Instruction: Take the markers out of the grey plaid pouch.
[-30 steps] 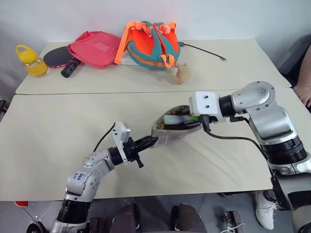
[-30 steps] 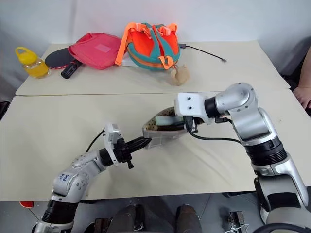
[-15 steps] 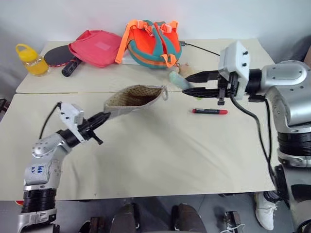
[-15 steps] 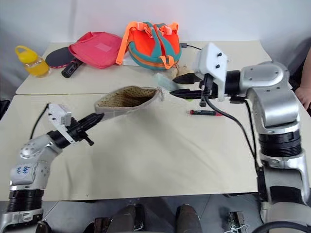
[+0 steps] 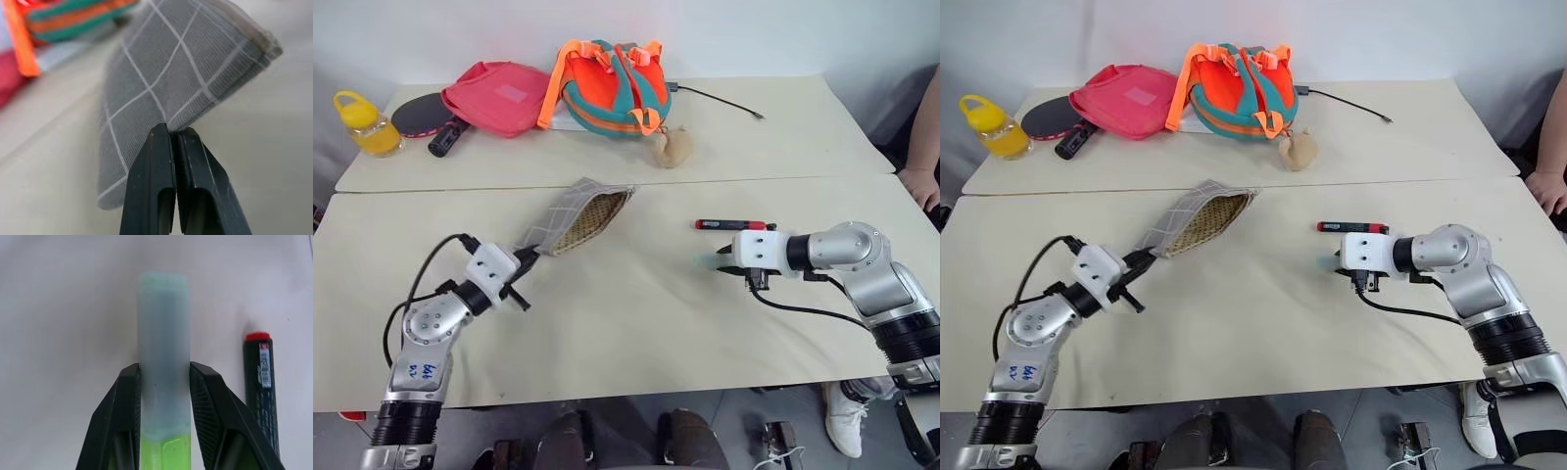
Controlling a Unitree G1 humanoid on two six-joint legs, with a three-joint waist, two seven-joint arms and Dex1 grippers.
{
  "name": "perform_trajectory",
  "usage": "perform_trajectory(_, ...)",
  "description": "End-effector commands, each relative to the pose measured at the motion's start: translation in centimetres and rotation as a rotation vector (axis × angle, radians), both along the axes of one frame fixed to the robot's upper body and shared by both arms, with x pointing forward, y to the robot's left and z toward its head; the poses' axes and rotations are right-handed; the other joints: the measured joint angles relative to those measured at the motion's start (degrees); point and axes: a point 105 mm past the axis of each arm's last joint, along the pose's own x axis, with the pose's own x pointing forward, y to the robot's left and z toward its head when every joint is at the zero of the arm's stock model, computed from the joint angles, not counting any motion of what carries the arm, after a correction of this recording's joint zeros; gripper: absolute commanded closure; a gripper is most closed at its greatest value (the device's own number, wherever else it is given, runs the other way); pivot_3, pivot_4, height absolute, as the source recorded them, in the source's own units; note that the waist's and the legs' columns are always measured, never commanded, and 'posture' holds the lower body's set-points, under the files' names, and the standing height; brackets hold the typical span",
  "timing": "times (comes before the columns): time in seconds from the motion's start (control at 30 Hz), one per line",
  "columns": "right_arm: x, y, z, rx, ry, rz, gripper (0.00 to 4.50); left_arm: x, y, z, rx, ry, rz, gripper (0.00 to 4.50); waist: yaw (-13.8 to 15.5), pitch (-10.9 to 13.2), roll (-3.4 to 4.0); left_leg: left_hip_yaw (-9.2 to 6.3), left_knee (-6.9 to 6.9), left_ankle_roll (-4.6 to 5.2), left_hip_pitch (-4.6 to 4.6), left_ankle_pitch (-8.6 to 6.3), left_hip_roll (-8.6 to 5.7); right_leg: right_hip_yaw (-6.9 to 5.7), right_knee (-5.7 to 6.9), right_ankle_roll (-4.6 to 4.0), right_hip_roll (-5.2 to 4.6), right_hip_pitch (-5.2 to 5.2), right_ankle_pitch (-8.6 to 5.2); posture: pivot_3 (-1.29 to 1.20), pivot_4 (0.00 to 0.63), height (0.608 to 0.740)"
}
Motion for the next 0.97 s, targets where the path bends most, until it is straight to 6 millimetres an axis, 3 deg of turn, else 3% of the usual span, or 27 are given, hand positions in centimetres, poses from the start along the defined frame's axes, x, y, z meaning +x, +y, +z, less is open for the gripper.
perform_trajectory(0.03,-0.1,0.3,0.5,0.073,0.007,0.002,3.45,-0.2,-0.4,0.7,-0.023,-0.023,-0.023,3.78,0.0,0.0,0.00,-0.01,0.01,0.00,0.00,0.00,0.01,0.00,0.00,0.00,0.00,0.00,0.00,0.00,0.150,0.740)
perform_trajectory(0.2,-0.5,0.8,1.0,0.224,0.043,-0.016,1.77,-1.0,-0.1,1.1,-0.058,0.000,-0.069,2.19,0.0,0.0,0.00,-0.05,0.02,0.00,0.00,0.00,0.01,-0.01,0.01,0.00,0.00,0.03,0.00,0.00,0.150,0.740)
perform_trajectory(0.37,-1.8,1.3,2.5,0.453,0.078,-0.028,0.00,-4.4,0.8,1.8,-0.153,0.078,-0.153,0.52,-0.1,0.0,-0.01,-0.09,-0.05,0.01,-0.01,-0.01,0.02,-0.02,-0.02,0.00,0.00,0.02,0.00,0.00,0.150,0.740)
perform_trajectory(0.43,-2.5,1.1,3.3,0.616,0.102,-0.056,0.00,-5.4,2.3,2.3,-0.211,0.096,-0.112,0.06,0.0,0.0,-0.01,-0.13,-0.04,0.01,-0.01,-0.01,0.03,-0.03,-0.02,-0.01,0.00,0.03,0.00,0.00,0.150,0.740)
perform_trajectory(0.5,-3.1,0.5,3.6,0.728,0.113,-0.092,0.00,-6.0,3.4,2.8,-0.287,0.105,-0.081,0.06,0.2,0.0,-0.01,-0.20,-0.01,0.01,0.00,-0.01,0.04,-0.05,-0.02,-0.01,0.00,0.08,0.00,0.00,0.150,0.740)
perform_trajectory(0.67,-4.2,-4.0,1.3,0.788,-0.004,-0.285,0.00,-7.6,5.8,1.9,-0.387,0.176,0.062,0.06,1.1,0.0,-0.07,-0.28,0.05,0.08,0.00,-0.05,-0.05,-0.05,-0.09,0.00,-0.04,0.21,0.00,0.00,0.150,0.740)
perform_trajectory(0.8,-5.1,-5.0,0.7,0.798,-0.020,-0.329,0.00,-8.8,6.2,1.3,-0.349,0.195,0.112,0.06,1.0,0.0,-0.07,-0.27,0.04,0.09,0.00,-0.06,-0.09,-0.04,-0.11,0.00,-0.04,0.21,0.00,0.00,0.150,0.740)
perform_trajectory(0.97,-5.5,-6.8,-1.0,0.751,-0.034,-0.387,0.00,-8.8,7.4,0.5,-0.316,0.185,0.175,0.06,0.8,0.0,-0.07,-0.27,0.04,0.04,0.06,-0.02,-0.03,-0.03,-0.07,-0.06,0.02,0.21,-0.03,0.00,0.150,0.740)
